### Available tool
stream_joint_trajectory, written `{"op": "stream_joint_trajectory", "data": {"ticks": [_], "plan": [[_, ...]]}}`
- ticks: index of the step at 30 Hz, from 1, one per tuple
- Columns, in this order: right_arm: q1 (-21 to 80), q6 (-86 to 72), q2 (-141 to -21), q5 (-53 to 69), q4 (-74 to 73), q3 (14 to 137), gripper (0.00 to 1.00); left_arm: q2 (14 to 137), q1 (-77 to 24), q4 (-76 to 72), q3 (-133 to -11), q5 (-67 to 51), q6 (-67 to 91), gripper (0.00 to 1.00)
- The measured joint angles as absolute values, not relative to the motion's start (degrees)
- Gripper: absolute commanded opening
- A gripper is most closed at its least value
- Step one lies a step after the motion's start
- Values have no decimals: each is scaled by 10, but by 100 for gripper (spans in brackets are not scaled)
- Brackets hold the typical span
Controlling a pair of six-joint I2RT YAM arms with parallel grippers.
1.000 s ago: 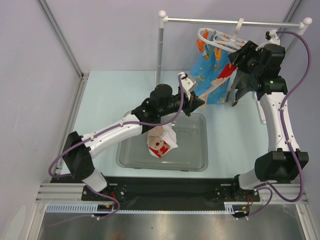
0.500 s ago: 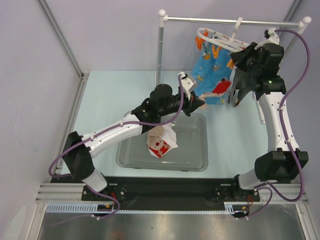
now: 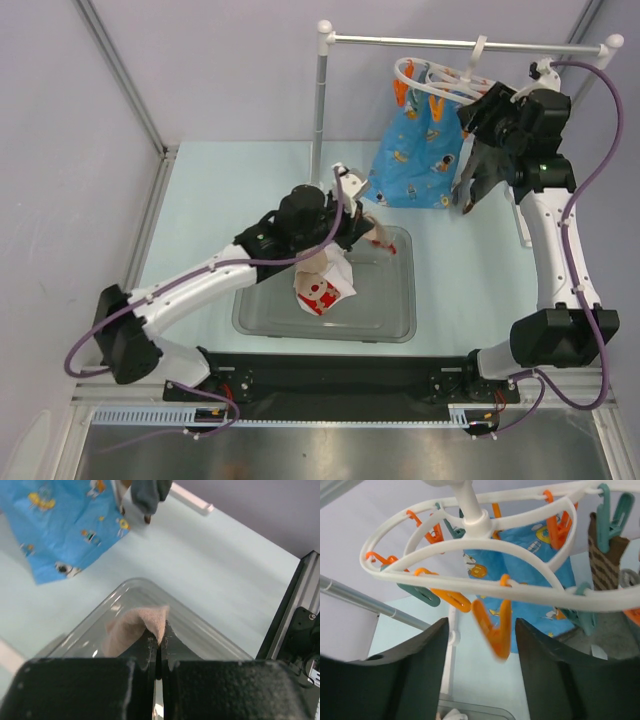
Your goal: Remove the socks clipped to the hanger
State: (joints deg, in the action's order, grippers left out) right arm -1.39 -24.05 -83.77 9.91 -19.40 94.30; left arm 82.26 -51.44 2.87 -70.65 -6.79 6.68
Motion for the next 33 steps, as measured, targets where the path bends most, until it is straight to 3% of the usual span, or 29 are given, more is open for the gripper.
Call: {"op": "stream_joint_trajectory", "data": {"ticks": [3, 4, 7, 8, 9, 10, 14, 15, 23, 28, 33], "plan": [[-23, -238, -814, 108, -204, 922, 80, 764, -508, 90, -686, -39, 76, 4], [-25, -237, -802, 110, -211, 913, 90, 744, -504, 109, -681, -29, 80, 7], [-30, -234, -761, 117, -234, 878, 100, 708, -490, 153, -667, -10, 91, 21], [-30, -232, -742, 121, -242, 861, 100, 703, -486, 159, -661, -5, 96, 28], [-29, -231, -723, 126, -253, 844, 100, 701, -479, 167, -651, -3, 100, 49], [-27, -229, -703, 128, -264, 825, 100, 701, -474, 177, -639, -1, 103, 62], [-21, -222, -630, 129, -293, 745, 100, 713, -462, 222, -596, 4, 129, 96], [-20, -220, -617, 127, -300, 729, 100, 713, -462, 232, -592, 6, 132, 100], [-27, -198, -601, 61, -220, 612, 98, 666, -461, 246, -589, 5, 134, 100], [-43, -168, -653, 6, -116, 560, 95, 606, -461, 234, -588, -20, 127, 100], [-86, -135, -727, 37, 6, 551, 94, 554, -461, 191, -553, -49, 113, 100]]}}
